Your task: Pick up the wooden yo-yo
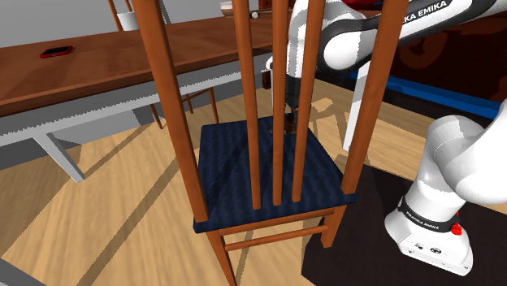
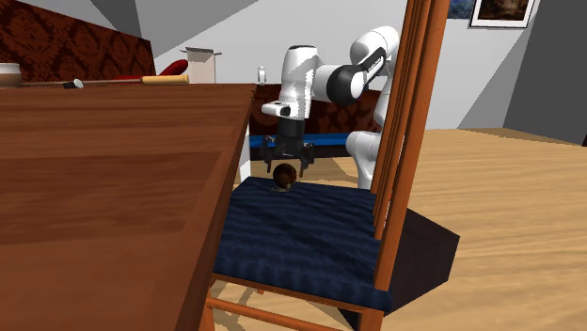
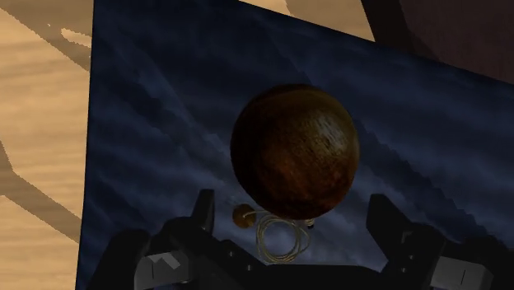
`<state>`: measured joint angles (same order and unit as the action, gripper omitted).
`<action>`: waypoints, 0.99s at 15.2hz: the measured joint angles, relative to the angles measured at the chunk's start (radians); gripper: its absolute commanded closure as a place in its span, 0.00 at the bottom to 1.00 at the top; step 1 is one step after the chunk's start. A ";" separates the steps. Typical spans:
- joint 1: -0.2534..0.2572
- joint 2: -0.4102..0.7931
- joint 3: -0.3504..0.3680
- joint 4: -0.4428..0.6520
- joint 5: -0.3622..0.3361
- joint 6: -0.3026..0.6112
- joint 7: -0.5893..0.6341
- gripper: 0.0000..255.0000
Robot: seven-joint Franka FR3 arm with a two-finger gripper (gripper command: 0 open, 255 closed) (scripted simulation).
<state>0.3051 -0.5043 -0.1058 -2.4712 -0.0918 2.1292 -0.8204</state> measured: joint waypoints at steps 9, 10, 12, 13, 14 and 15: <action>0.001 0.013 -0.001 -0.034 -0.002 0.050 0.001 1.00; 0.001 0.013 -0.001 -0.034 -0.001 0.051 0.001 1.00; 0.001 0.013 -0.001 -0.034 -0.002 0.050 0.001 1.00; 0.001 0.013 -0.001 -0.034 -0.002 0.050 0.001 1.00; 0.001 0.013 -0.001 -0.034 -0.002 0.050 0.001 1.00; 0.000 0.011 -0.001 -0.030 -0.002 0.044 0.000 1.00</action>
<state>0.3053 -0.4929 -0.1072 -2.5016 -0.0933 2.1733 -0.8204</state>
